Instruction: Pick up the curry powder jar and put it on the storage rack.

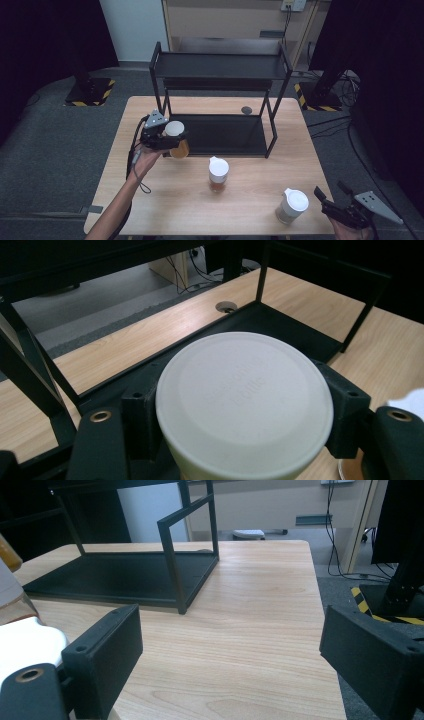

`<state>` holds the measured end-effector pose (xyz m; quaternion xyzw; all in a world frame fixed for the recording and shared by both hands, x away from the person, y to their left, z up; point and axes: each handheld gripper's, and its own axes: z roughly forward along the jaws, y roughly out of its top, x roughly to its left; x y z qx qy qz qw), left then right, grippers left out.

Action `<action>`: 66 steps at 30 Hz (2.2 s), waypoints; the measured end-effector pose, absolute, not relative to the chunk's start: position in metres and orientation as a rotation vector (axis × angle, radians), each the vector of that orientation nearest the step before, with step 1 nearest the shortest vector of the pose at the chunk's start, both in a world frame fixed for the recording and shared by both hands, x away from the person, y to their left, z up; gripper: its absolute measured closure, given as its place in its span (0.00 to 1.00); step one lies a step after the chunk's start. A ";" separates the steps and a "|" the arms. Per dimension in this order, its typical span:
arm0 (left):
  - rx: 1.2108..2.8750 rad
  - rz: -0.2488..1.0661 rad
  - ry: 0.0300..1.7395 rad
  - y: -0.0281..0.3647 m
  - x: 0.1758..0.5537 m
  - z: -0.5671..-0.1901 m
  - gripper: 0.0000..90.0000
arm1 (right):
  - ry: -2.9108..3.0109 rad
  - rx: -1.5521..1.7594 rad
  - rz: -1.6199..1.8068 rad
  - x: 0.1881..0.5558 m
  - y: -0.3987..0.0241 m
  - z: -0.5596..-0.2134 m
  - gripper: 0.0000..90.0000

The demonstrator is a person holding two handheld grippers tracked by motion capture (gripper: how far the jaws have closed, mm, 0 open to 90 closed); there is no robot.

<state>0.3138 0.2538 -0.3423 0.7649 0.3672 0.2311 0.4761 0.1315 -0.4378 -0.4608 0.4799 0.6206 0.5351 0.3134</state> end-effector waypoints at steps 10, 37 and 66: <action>1.830 0.594 0.984 0.239 0.332 -0.350 0.37 | 1.634 1.267 1.418 0.131 -0.439 -0.461 0.12; 1.804 0.714 1.131 0.205 0.365 -0.373 0.37 | 1.628 1.276 1.436 0.131 -0.442 -0.463 0.12; 1.781 0.728 1.166 0.198 0.370 -0.396 0.36 | 1.634 1.273 1.442 0.132 -0.443 -0.463 0.12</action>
